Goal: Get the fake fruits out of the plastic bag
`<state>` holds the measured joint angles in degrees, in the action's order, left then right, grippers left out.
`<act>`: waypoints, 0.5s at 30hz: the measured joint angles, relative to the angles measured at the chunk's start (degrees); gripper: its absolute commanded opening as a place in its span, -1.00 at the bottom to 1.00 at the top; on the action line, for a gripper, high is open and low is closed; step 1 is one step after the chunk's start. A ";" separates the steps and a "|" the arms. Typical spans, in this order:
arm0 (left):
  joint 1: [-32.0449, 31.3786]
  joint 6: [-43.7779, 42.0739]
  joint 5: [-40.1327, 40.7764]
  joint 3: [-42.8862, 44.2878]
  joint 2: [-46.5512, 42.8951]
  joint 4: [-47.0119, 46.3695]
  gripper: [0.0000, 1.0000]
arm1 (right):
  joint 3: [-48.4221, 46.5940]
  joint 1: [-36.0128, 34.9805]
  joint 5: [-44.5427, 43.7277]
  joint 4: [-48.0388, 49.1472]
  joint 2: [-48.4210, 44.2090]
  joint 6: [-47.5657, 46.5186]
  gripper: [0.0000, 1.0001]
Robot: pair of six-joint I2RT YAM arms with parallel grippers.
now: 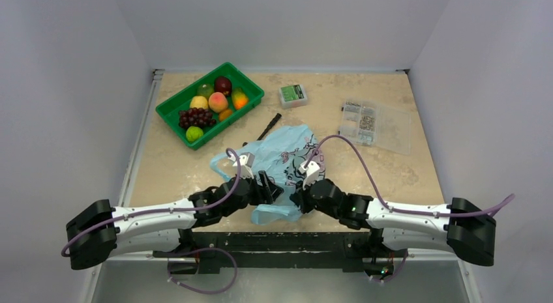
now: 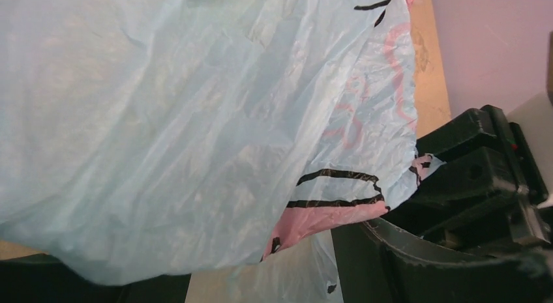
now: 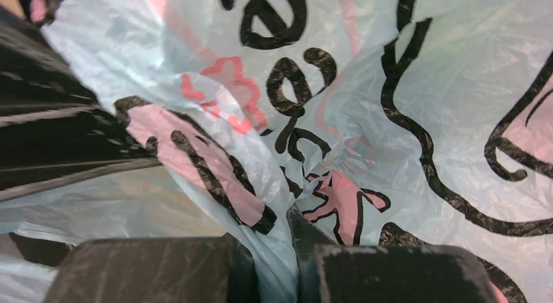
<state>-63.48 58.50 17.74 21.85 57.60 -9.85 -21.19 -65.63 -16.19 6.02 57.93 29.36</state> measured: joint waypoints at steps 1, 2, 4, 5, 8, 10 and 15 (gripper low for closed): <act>0.00 0.00 0.00 -0.13 0.55 0.00 0.35 | -0.24 0.00 1.27 0.74 0.81 -1.25 -1.00; 0.00 0.00 0.04 -0.13 1.11 0.02 0.36 | -0.35 0.00 2.29 1.46 1.44 -2.25 -1.00; 0.02 -0.02 0.35 -0.09 2.08 0.15 0.36 | -0.35 0.00 3.80 2.21 1.81 -3.48 -1.00; 0.20 -0.04 0.55 0.22 2.64 0.70 0.35 | -0.35 0.00 4.07 2.27 1.68 -3.58 -1.00; 1.33 -0.59 0.33 2.14 4.85 2.32 0.28 | -0.35 0.00 4.28 1.77 0.57 -2.64 -1.00; 2.43 -0.96 0.02 4.22 6.84 2.99 0.17 | -0.22 0.00 4.48 1.44 -1.25 -1.31 -1.00; 4.07 -3.30 0.04 7.08 9.68 2.67 -0.11 | 2.16 0.00 5.55 2.01 -6.71 2.21 -1.00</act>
<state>-59.42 55.20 17.78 28.93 67.29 -7.18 -19.03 -65.63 -10.63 8.03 51.22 31.57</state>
